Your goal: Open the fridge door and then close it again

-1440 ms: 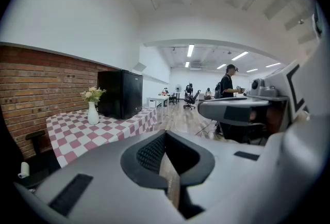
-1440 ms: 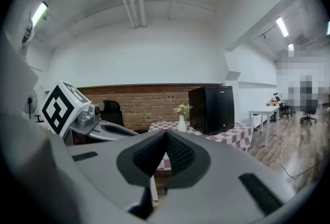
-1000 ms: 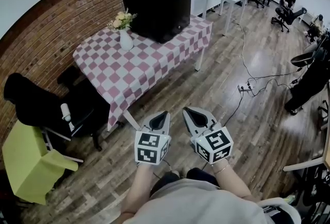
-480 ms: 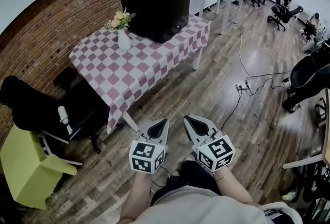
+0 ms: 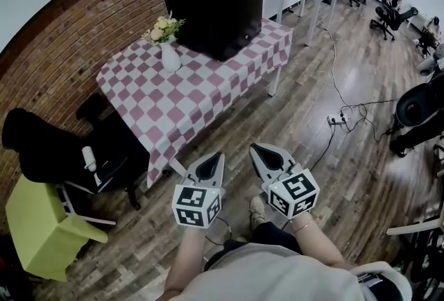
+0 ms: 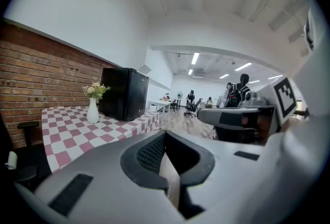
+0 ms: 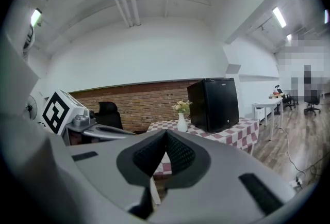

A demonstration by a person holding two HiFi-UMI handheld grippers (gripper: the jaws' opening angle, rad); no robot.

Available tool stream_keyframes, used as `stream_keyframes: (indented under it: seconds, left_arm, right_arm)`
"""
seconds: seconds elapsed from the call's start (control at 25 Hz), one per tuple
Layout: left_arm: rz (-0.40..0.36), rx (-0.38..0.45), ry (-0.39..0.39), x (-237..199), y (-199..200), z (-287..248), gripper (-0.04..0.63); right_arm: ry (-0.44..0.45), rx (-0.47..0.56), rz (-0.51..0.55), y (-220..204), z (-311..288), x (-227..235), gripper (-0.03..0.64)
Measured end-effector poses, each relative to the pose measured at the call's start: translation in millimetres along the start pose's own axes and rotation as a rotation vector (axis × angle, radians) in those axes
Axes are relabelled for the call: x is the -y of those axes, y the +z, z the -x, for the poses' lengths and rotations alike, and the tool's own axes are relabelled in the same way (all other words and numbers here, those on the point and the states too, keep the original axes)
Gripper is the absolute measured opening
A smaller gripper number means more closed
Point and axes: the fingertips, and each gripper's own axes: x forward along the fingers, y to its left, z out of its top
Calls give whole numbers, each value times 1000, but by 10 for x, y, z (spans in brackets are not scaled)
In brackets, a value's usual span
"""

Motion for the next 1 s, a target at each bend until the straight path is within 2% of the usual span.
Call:
stream_keyframes:
  seconds: [0.52, 0.72, 1.0]
  left_arm:
    - [-36, 49, 29, -270, 768, -1481, 6]
    - [-38, 48, 39, -265, 889, -1983, 6]
    - [-11, 18, 24, -243, 818, -2427, 6]
  right_arm:
    - [59, 46, 25, 530, -849, 1323, -2]
    - [63, 39, 37, 556, -956, 1763, -2]
    - [53, 13, 33, 457, -1064, 2151, -2]
